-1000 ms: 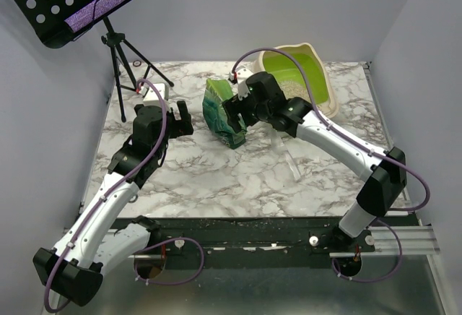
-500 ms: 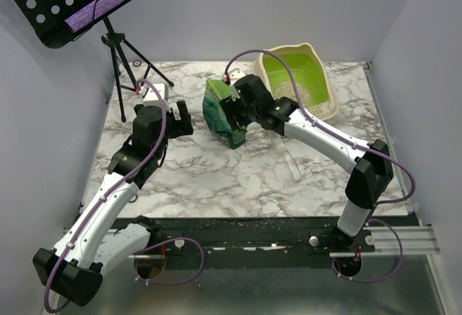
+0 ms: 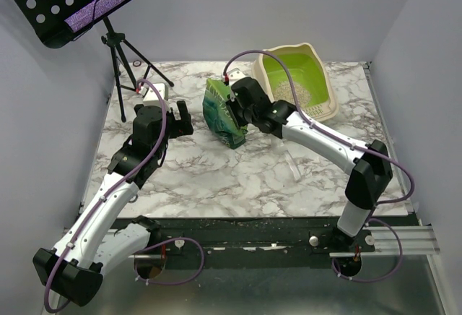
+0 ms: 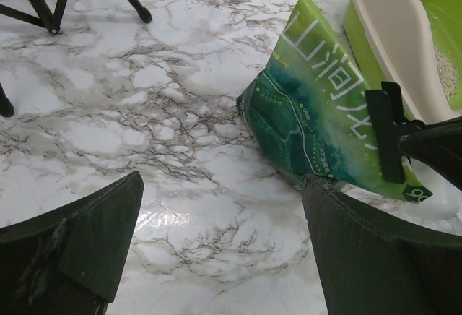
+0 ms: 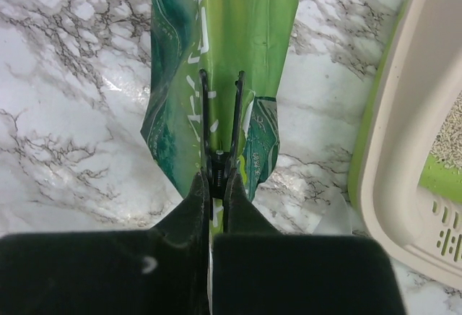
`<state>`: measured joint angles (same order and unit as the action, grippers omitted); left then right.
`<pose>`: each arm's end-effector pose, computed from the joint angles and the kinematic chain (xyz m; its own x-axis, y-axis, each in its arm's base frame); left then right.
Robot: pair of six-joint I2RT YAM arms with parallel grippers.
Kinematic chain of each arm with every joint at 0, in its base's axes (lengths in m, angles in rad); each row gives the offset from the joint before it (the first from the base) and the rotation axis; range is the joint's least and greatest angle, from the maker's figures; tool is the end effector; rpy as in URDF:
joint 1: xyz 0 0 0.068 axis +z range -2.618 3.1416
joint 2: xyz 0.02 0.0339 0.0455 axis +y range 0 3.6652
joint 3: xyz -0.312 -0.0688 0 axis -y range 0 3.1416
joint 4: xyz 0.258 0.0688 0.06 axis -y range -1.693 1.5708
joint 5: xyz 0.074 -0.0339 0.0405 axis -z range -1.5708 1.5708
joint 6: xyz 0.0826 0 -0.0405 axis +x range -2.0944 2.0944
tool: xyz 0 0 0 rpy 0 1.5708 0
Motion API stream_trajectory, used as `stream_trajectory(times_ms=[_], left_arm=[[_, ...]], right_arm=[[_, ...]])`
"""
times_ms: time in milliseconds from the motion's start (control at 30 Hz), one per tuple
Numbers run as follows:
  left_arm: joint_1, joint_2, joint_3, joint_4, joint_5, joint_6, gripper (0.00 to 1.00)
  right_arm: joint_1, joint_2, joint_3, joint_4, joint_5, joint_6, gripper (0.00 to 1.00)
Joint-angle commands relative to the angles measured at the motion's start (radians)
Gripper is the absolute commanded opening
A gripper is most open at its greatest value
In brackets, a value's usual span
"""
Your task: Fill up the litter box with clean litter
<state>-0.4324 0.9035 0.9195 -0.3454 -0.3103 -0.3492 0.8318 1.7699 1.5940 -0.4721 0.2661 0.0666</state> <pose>0.2179 -0.0728 0.3733 -0.3228 -0.2099 -0.9229 0.0280 0.9726 -0.2309 0.3318 0.3319 0.3405 -0.4437 -0.3916 -0.8061 -0.5436 0.8327 -0.1053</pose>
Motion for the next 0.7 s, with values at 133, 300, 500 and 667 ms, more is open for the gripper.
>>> stream_trajectory(times_ms=[133, 300, 500, 667], left_arm=[[-0.002, -0.011, 0.001, -0.001, -0.013, -0.001, 0.99], [-0.002, -0.009, 0.001, -0.001, -0.010, -0.002, 0.99], [-0.002, -0.012, 0.002, -0.003, -0.007, -0.004, 0.99], [-0.002, -0.018, -0.001, 0.003, 0.000, -0.005, 0.99]], right_arm=[[0.007, -0.157, -0.057, 0.006, 0.108, 0.004, 0.00], [0.007, -0.269, -0.109, -0.063, 0.200, 0.033, 0.00], [-0.060, -0.381, -0.230, -0.161, 0.300, 0.142, 0.00], [-0.198, -0.498, -0.368, -0.220, 0.266, 0.321, 0.00]])
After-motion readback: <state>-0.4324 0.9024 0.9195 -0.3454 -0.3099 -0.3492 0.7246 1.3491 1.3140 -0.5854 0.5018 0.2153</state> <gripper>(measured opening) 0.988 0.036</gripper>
